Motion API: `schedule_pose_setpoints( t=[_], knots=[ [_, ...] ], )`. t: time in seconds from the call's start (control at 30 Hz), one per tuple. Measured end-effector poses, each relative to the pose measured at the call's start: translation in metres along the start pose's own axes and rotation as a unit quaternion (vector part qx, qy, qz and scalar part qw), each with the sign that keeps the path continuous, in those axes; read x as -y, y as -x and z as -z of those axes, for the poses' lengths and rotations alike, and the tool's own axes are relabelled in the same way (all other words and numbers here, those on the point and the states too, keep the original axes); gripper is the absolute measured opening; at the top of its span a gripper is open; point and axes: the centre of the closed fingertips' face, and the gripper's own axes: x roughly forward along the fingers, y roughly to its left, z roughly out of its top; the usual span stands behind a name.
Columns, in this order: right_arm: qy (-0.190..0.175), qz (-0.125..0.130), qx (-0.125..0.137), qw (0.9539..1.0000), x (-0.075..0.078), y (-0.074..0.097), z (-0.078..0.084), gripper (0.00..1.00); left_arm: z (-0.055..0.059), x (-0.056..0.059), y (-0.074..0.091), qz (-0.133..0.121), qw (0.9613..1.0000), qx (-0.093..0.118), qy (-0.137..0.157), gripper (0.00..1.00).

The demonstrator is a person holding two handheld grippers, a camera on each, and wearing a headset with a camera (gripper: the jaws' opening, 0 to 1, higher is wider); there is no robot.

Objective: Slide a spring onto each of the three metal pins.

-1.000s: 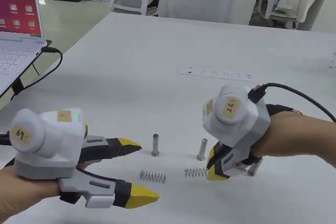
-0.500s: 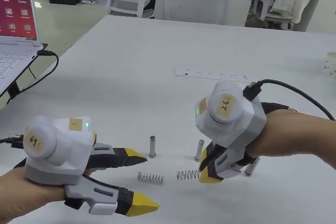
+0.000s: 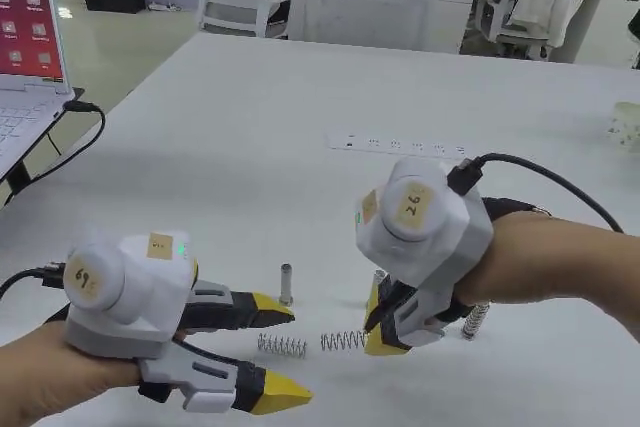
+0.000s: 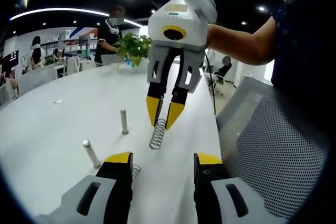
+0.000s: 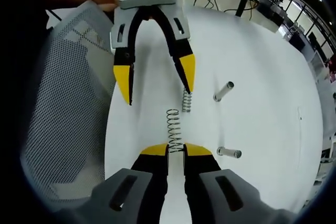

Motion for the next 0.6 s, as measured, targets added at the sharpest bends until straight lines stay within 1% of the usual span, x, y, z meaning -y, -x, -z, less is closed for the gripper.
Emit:
schedule_pose_setpoints(
  t=[0.2,0.37,0.47,0.6],
  knots=[
    [0.006,-0.002,0.002,1.0,-0.002,-0.001,-0.007,0.08,-0.003,0.001,-0.001,0.003,0.9999,0.013,-0.011,0.3],
    [0.009,-0.005,0.003,0.9999,-0.005,-0.002,-0.01,0.08,-0.003,0.001,-0.002,0.003,0.9999,0.01,-0.012,0.28],
    [0.011,-0.007,0.002,0.9999,-0.007,-0.003,-0.012,0.08,-0.003,0.002,-0.002,0.004,0.9998,0.011,-0.018,0.24],
    [0.014,-0.008,0.002,0.9999,-0.008,-0.004,-0.014,0.08,-0.003,0.001,-0.004,0.004,0.9997,0.01,-0.022,0.22]
  ],
)
